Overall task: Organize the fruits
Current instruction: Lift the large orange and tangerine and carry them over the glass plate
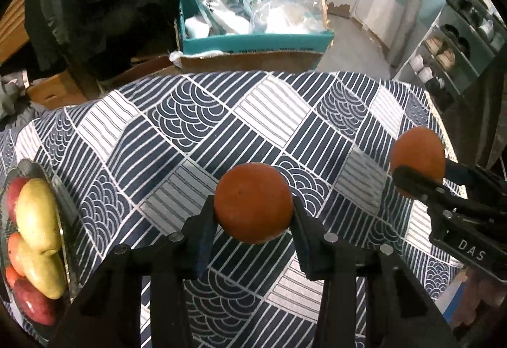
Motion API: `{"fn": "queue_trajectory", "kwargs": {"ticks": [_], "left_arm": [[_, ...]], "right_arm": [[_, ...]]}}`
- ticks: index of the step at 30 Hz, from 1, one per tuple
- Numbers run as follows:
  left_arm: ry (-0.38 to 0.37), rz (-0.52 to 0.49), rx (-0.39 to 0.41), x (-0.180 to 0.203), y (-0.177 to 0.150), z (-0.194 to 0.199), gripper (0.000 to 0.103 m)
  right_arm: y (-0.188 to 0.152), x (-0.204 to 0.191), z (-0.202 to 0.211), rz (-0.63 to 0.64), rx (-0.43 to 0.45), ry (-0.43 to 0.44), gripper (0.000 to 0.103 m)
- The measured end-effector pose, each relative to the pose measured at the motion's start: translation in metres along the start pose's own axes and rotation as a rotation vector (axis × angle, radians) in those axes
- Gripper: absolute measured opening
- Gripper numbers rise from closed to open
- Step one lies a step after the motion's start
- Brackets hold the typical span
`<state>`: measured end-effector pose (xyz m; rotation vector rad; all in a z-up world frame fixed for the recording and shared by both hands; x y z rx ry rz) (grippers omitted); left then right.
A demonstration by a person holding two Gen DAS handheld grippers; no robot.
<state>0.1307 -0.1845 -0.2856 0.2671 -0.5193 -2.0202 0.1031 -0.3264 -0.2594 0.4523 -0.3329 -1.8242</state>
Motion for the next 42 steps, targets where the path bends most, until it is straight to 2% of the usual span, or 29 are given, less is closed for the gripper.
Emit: {"fn": "queue_trajectory", "kwargs": {"ticks": [28,36,42], "left_arm": [[0.052,0.045,0.197,-0.035,-0.003,0.123,0.045],[0.056,0.077,0.229,-0.05,-0.009,0.152,0.045],[0.086,0.107,0.243,-0.069,-0.017,0.163,0.045]], "right_arm": [[0.018,-0.069,0.108,0.107,0.21,0.118,0.065],[0.018,-0.093,0.131,0.144,0.251,0.156,0.065],[0.018,-0.115,0.138,0.17,0.259,0.185,0.065]]}}
Point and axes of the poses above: each gripper's, at about its wrist camera, not at the fingertips, and z roughly against the way its jaws point, x to its right, y to its top, the point moved 9 cm from there along -z, roughly the way its jaws point, and after that the axes turned 13 degrees about -z, right-handed, at the moved point
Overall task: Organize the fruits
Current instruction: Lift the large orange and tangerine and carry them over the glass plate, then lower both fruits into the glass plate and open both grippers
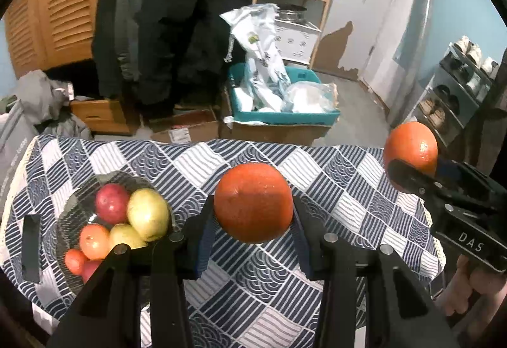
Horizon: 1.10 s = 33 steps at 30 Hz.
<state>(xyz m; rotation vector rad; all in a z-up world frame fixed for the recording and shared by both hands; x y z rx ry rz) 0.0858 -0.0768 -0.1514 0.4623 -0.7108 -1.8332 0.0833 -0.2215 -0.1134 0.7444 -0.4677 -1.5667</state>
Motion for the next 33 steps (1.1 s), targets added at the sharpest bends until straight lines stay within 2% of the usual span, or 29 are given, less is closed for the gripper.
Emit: {"fn": "queue_trajectory", "kwargs": {"ticks": [5,27,33], "left_arm": [[0.021,0.031,0.004,-0.02,-0.005,0.004,0.045],[0.123,0.225,-0.069,-0.132,-0.058,0.002,0.045],[0.152,0.276,-0.114,-0.167,-0.077,-0.004,0.045]], "right_arm": [[0.003,-0.023,-0.006,0.021,-0.008,0.029,0.065],[-0.009,-0.139,-0.067,0.148,-0.122,0.143,0.065],[-0.017,-0.171,-0.087,0.183,-0.162,0.173,0.065]]}}
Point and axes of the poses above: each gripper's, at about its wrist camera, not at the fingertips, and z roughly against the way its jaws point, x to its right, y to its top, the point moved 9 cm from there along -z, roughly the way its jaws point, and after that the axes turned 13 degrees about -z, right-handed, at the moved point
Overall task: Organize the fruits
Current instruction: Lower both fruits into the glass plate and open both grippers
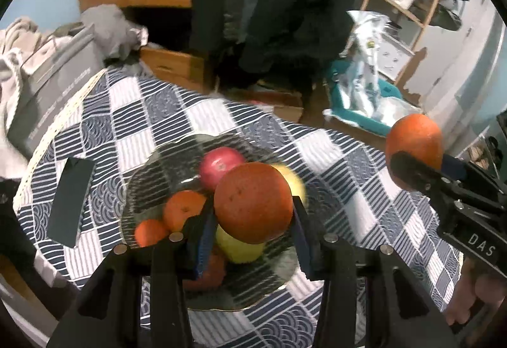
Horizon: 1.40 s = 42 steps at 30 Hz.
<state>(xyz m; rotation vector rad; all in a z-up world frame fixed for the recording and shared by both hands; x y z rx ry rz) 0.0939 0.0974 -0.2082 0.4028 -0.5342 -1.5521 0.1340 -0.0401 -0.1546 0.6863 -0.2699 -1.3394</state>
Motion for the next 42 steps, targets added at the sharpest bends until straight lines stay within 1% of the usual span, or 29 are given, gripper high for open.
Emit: {"fn": "queue_trajectory", "kwargs": {"ticks": [7,15,20,25,29,32,34,35,36,38,42], "left_arm": [[0.051,0.063,-0.036,-0.044,-0.012,-0.012,0.045],[0.072,0.121,-0.095,-0.076,-0.031,-0.034,0.045],[0.071,0.135,-0.124,-0.085,-0.041,-0.047,0.045],[0.063,0.133,-0.138,-0.086,-0.047,-0.054,0.045],[0.06,0.136,-0.148,-0.085,-0.047,-0.058,0.045],[0.063,0.131,-0.145,-0.084,-0.045,-0.058,0.048],[0.071,0.124,-0.128,-0.084,-0.042,-0.055,0.06],[0.079,0.122,-0.122,-0.085,-0.041,-0.053,0.068],[0.087,0.119,-0.111,-0.085,-0.039,-0.05,0.072],[0.1,0.114,-0.105,-0.087,-0.04,-0.046,0.073],[0.104,0.118,-0.126,-0.091,-0.047,-0.042,0.073]], "right_arm": [[-0.002,-0.024,-0.033,0.009,-0.061,0.036,0.065],[-0.01,-0.063,-0.063,0.07,-0.12,0.075,0.065],[-0.016,-0.079,-0.081,0.088,-0.165,0.099,0.065],[-0.026,-0.085,-0.099,0.086,-0.217,0.111,0.065],[-0.03,-0.089,-0.104,0.089,-0.235,0.115,0.065],[-0.032,-0.09,-0.104,0.095,-0.238,0.114,0.065],[-0.032,-0.091,-0.104,0.096,-0.238,0.115,0.065],[-0.032,-0.091,-0.104,0.097,-0.237,0.114,0.065],[-0.031,-0.091,-0.103,0.096,-0.237,0.114,0.065],[-0.031,-0.091,-0.104,0.093,-0.237,0.115,0.065],[-0.033,-0.092,-0.105,0.097,-0.249,0.122,0.065]]}}
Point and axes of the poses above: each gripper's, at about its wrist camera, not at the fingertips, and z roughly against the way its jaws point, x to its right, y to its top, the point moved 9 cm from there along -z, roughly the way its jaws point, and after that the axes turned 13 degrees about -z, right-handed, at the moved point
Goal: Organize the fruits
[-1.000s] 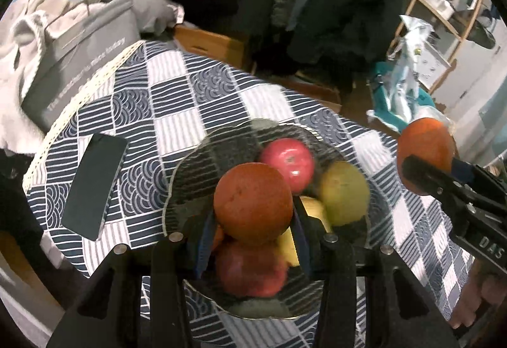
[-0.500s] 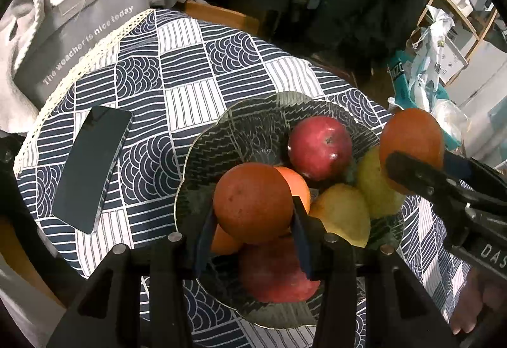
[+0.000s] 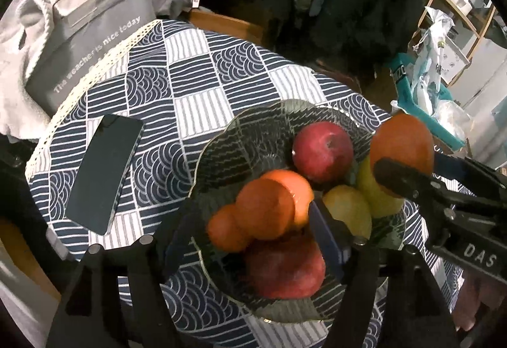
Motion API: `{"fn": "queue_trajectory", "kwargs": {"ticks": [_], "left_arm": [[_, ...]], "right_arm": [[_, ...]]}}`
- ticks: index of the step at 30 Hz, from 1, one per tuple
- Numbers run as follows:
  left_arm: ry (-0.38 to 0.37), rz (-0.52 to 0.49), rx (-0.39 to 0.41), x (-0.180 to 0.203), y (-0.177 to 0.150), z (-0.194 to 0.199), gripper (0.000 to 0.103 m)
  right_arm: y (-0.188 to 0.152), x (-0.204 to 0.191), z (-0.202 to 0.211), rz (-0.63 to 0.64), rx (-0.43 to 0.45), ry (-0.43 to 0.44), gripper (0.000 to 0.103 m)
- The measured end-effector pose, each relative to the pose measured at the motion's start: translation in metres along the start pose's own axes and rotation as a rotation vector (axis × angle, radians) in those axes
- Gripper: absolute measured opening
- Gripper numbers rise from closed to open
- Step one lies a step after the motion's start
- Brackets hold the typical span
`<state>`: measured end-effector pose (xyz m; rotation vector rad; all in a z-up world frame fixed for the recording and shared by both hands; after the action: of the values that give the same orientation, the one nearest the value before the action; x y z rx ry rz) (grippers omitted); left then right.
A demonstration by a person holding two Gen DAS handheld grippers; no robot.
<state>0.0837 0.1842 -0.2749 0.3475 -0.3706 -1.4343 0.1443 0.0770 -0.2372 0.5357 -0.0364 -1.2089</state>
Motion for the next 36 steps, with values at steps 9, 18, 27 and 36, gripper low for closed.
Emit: {"fn": "queue_trajectory", "kwargs": {"ticks": [9,18,27,36], "left_arm": [[0.027,-0.012,-0.027,-0.007,-0.012,0.004,0.073],[0.052,-0.052,-0.022,-0.004,-0.013,0.011,0.073],[0.046,-0.054,-0.006,-0.001,-0.01,0.019,0.073],[0.034,-0.058,0.037,0.006,-0.002,0.039,0.073]], "right_arm": [[-0.011,-0.013,-0.017,0.035,-0.062,-0.007,0.065],[-0.017,-0.014,-0.025,0.032,-0.092,-0.016,0.066],[-0.002,-0.018,0.002,0.032,-0.011,0.002,0.076],[0.004,-0.015,0.035,0.038,0.066,-0.024,0.076]]}}
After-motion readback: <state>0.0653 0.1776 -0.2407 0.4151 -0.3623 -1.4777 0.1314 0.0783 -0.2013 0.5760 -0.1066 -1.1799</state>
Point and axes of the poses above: each gripper's, at about its wrist camera, not at the fingertips, and z roughly against the way its jaws point, x to its right, y to its top, the point moved 9 cm from there along -z, roughly the way its jaws point, and after that the axes turned 13 degrees about -z, right-handed, at the moved point
